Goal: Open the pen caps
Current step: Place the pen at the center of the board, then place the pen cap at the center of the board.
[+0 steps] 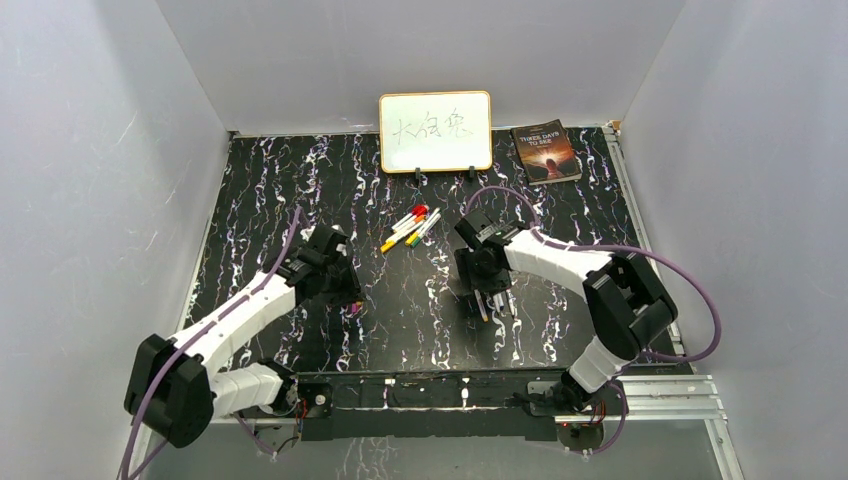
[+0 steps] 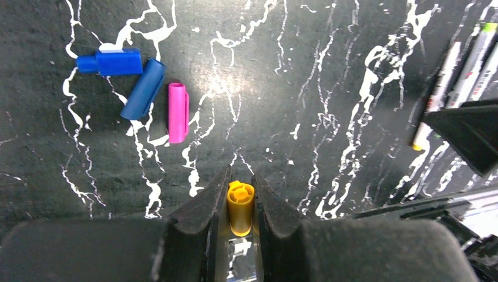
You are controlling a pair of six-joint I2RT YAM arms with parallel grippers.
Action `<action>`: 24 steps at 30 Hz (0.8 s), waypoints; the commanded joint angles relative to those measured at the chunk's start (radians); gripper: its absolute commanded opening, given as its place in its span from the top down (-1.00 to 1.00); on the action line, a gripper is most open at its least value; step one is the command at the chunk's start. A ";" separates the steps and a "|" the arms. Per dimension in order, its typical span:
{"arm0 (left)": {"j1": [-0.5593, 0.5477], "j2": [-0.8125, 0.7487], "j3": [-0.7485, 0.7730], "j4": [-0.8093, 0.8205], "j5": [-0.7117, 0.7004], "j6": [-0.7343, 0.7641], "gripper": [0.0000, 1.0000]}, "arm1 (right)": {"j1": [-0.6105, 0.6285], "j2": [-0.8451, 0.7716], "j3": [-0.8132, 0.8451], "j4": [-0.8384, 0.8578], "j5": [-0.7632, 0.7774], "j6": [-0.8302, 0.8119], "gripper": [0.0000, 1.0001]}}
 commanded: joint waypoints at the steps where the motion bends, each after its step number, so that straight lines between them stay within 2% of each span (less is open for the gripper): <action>1: 0.003 0.050 0.042 -0.025 -0.056 0.080 1.00 | -0.004 -0.073 0.075 -0.036 0.010 0.004 -0.14; 7: 0.003 0.120 0.037 -0.014 -0.067 0.119 0.89 | -0.002 -0.127 0.109 -0.056 -0.028 0.022 -0.20; 24: -0.029 0.275 0.060 0.012 -0.116 0.142 0.87 | -0.001 -0.205 0.116 -0.065 -0.101 0.057 -0.23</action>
